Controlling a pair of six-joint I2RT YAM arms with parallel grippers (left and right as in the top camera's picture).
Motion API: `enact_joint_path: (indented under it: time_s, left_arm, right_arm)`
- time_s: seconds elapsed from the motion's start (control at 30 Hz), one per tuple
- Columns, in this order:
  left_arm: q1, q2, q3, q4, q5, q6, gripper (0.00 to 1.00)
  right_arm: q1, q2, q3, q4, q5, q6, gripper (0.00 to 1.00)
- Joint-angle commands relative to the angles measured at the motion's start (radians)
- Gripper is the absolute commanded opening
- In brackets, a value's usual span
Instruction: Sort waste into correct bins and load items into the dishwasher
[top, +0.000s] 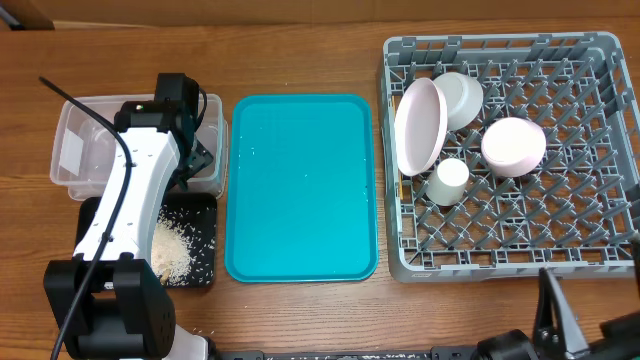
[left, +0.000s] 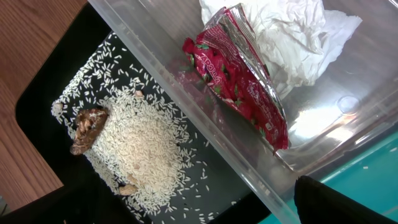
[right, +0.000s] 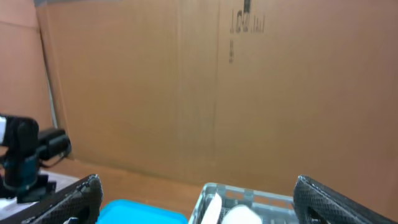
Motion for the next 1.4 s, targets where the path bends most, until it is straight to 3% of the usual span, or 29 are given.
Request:
enact_joint_path:
  time_s: [0.0, 0.17, 0.33, 0.53, 0.6, 0.8, 1.2, 1.37]
  left_arm:
    - [-0.002, 0.009, 0.013, -0.003, -0.020, -0.006, 1.00]
    - [-0.002, 0.009, 0.013, -0.003, -0.020, -0.006, 1.00]
    - [-0.002, 0.009, 0.013, -0.003, -0.020, -0.006, 1.00]
    - [-0.002, 0.009, 0.013, -0.003, -0.020, -0.006, 1.00]
    - [-0.002, 0.009, 0.013, -0.003, -0.020, -0.006, 1.00]
    - [-0.002, 0.009, 0.013, -0.003, -0.020, -0.006, 1.00]
    - [-0.002, 0.009, 0.013, -0.003, -0.020, -0.006, 1.00]
    - [-0.002, 0.009, 0.013, -0.003, -0.020, -0.006, 1.00]
  right_arm:
    - [-0.029, -0.015, -0.062, -0.010, -0.022, 0.054, 1.00]
    - [-0.066, -0.041, -0.204, 0.032, -0.022, 0.183, 1.00]
    - [-0.098, -0.087, -0.390, 0.185, -0.022, 0.276, 1.00]
    - [-0.110, -0.178, -0.666, 0.476, -0.023, 0.285, 1.00]
    - [-0.110, -0.200, -0.793, 0.652, -0.023, 0.285, 1.00]
    - [-0.109, -0.206, -0.997, 0.933, -0.023, 0.286, 1.00]
    - [-0.110, -0.225, -1.137, 0.959, -0.022, 0.285, 1.00]
    - [-0.110, -0.225, -1.137, 0.840, -0.014, 0.284, 1.00]
